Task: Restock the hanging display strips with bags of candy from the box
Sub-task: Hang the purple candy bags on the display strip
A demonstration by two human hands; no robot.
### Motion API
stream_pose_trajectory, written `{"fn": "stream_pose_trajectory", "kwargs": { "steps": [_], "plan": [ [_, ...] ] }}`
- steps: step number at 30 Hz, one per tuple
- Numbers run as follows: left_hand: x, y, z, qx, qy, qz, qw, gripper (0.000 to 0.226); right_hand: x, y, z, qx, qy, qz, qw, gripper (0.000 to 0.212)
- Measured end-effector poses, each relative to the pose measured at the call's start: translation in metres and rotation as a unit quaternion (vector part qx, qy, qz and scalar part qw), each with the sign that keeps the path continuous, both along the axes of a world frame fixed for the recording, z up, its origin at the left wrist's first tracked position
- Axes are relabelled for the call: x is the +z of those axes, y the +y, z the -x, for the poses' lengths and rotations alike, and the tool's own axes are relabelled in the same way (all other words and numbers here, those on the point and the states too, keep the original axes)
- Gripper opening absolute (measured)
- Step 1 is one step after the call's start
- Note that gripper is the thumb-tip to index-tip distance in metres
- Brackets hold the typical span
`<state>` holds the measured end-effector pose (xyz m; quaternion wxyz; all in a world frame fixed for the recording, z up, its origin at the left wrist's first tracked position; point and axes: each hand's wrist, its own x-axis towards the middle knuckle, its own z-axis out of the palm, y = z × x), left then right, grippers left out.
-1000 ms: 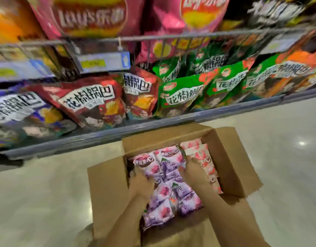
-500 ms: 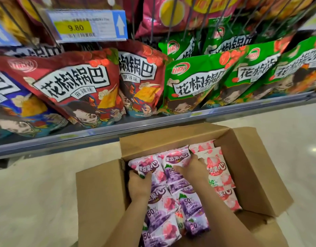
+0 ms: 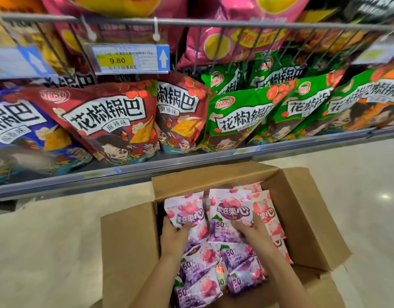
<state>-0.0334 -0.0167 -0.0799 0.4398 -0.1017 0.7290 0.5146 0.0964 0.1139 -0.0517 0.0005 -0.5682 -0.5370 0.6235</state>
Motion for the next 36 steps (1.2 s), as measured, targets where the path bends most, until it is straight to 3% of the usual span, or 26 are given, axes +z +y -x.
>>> {"fn": "stream_pose_trajectory", "kwargs": {
  "steps": [2,5,7,9,11,14,16,18,21,23,27,29,33,36],
  "plan": [
    [0.016,-0.003,-0.003,0.004,-0.014,-0.024,1.0,0.059,0.015,-0.005,-0.009,-0.025,0.038,0.016,0.999,0.084],
    [0.054,-0.005,-0.008,0.004,-0.012,-0.075,0.997,0.055,0.048,-0.014,-0.012,-0.062,0.099,0.047,0.992,0.063],
    [0.082,-0.007,-0.01,0.016,-0.021,-0.093,0.995,0.058,0.074,-0.022,-0.011,-0.076,0.115,0.038,0.99,0.077],
    [0.115,-0.009,-0.01,0.023,-0.01,-0.104,0.994,0.063,0.104,-0.028,-0.009,-0.079,0.125,0.029,0.989,0.107],
    [0.153,-0.012,-0.008,0.018,0.011,-0.117,0.993,0.065,0.141,-0.035,-0.008,-0.105,0.155,0.015,0.982,0.108],
    [0.218,-0.018,-0.007,0.008,0.032,-0.124,0.992,0.073,0.208,-0.046,-0.001,-0.122,0.177,0.019,0.976,0.09],
    [0.268,-0.021,-0.006,0.005,0.035,-0.129,0.991,0.092,0.253,-0.052,0.001,-0.135,0.196,0.011,0.971,0.076],
    [0.324,-0.025,-0.005,0.012,0.04,-0.144,0.989,0.095,0.301,-0.059,0.005,-0.139,0.205,0.001,0.969,0.08],
    [0.405,-0.03,-0.004,0.025,0.071,-0.148,0.986,0.075,0.381,-0.068,0.011,-0.136,0.231,-0.016,0.963,0.083],
    [0.457,-0.034,-0.003,0.027,0.077,-0.136,0.987,0.083,0.436,-0.07,0.012,-0.115,0.249,-0.034,0.961,0.077],
    [0.559,-0.044,0.001,0.042,0.079,-0.16,0.983,0.103,0.533,-0.076,0.011,-0.104,0.26,-0.085,0.956,0.098],
    [0.609,-0.05,0.0,0.048,0.107,-0.184,0.976,0.102,0.577,-0.079,0.009,-0.08,0.269,-0.105,0.954,0.088],
    [0.701,-0.07,-0.006,0.058,0.137,-0.218,0.965,0.097,0.662,-0.086,0.007,-0.069,0.3,-0.136,0.942,0.037],
    [0.751,-0.085,-0.009,0.065,0.173,-0.226,0.956,0.097,0.716,-0.097,0.01,-0.043,0.336,-0.149,0.929,0.037]
  ]
}}
